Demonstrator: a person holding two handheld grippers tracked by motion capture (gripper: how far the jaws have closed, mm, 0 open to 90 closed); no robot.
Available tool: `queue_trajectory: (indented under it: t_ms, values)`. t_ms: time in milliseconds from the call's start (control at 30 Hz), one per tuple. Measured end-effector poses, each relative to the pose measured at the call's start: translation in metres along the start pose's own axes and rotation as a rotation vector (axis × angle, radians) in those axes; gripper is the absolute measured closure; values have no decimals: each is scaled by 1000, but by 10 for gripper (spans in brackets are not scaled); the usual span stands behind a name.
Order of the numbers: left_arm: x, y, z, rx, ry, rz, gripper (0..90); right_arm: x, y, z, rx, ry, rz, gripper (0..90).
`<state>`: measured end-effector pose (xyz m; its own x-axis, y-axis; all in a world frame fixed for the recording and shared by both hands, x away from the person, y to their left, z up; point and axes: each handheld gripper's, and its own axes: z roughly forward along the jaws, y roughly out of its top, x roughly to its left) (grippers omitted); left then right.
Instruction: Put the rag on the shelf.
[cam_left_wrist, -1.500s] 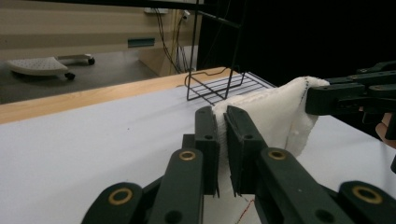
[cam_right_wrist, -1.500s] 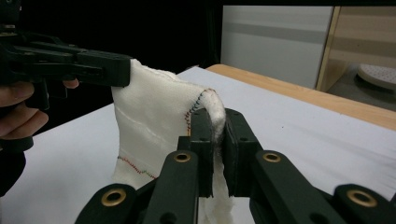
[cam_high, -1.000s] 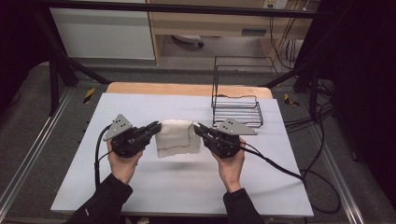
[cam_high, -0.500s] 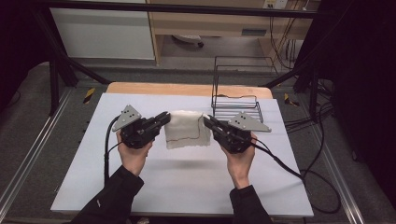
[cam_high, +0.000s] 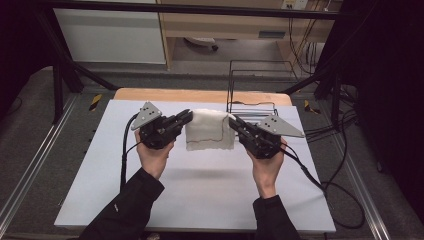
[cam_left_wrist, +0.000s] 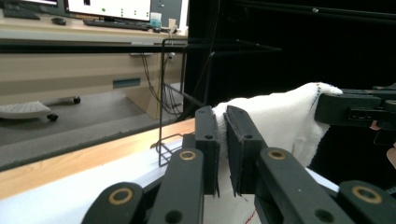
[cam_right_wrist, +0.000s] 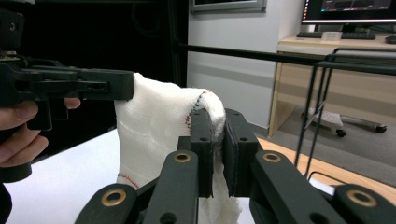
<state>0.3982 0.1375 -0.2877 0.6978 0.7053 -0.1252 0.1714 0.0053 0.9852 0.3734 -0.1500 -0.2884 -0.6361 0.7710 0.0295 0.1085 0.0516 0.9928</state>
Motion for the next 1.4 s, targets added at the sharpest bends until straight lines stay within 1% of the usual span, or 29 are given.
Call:
queue_trajectory:
  t_ms: [200, 233, 367, 433, 567, 800, 967, 1233, 1400]
  values:
    - [-6, 10, 12, -13, -6, 3, 835, -10, 8, -8, -24, -28, -1, 836]
    - [-7, 11, 13, -12, -6, 9, 835, -10, 8, -8, -24, -28, -1, 836]
    - [-10, 16, 20, -22, -12, 7, 835, -17, 11, -12, -42, -41, 0, 836]
    - [-13, 19, 24, -31, -13, 2, 835, -18, 12, -13, -44, -43, 3, 836]
    - [-16, 23, 30, -38, -22, 7, 835, -24, 17, -17, -53, -53, 7, 836]
    - [-23, 33, 39, -54, -27, 13, 835, -34, 28, -23, -68, -71, -2, 837]
    - [-28, 43, 47, -67, -31, 17, 835, -39, 35, -27, -86, -84, -2, 837]
    - [-36, 61, 61, -88, -37, 31, 835, -51, 54, -34, -112, -113, -15, 837]
    - [-41, 70, 69, -90, -35, 41, 836, -59, 62, -36, -122, -134, -25, 836]
